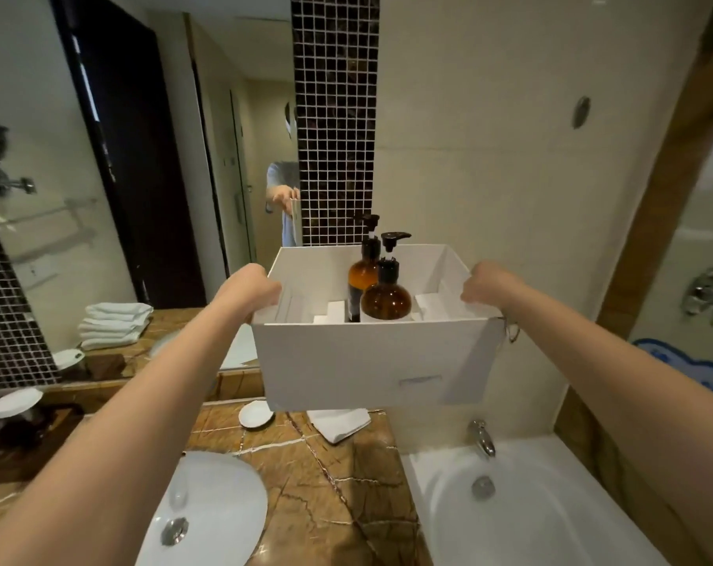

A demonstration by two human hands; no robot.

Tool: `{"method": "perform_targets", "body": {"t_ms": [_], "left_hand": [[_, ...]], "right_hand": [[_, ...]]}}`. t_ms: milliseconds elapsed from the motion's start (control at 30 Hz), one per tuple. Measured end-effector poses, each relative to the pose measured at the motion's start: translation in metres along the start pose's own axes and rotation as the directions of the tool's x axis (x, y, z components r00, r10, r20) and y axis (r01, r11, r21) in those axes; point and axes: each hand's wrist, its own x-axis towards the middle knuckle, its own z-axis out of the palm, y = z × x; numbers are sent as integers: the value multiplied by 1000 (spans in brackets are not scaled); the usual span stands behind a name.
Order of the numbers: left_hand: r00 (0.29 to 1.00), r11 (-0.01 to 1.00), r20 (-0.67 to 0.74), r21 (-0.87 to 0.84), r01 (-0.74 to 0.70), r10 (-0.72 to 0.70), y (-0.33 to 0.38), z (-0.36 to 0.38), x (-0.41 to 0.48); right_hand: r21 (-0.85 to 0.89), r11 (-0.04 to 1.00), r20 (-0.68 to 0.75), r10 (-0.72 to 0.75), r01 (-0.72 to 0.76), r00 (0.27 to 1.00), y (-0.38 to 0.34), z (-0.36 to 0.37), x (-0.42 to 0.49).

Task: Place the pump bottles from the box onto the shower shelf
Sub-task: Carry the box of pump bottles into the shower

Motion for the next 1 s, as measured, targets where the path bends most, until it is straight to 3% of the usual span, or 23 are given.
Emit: {"method": "perform_targets", "body": {"t_ms": [200,533,800,1000], "left_hand": [[994,998,104,-35,-44,47,15,15,-3],[918,950,243,-82,-303,313,87,40,-14],[746,832,375,-326,-450,550,157,62,-75],[547,709,452,-402,-580,704,202,74,-152]], "right_hand": [[-14,993,-26,114,-114,993,25,-10,-24],[-24,938,-196,335,-346,922,81,-59,-103],[27,838,-352,518,-544,780,136,-94,-210],[113,718,-400,665,-686,630,176,-118,-321]]}}
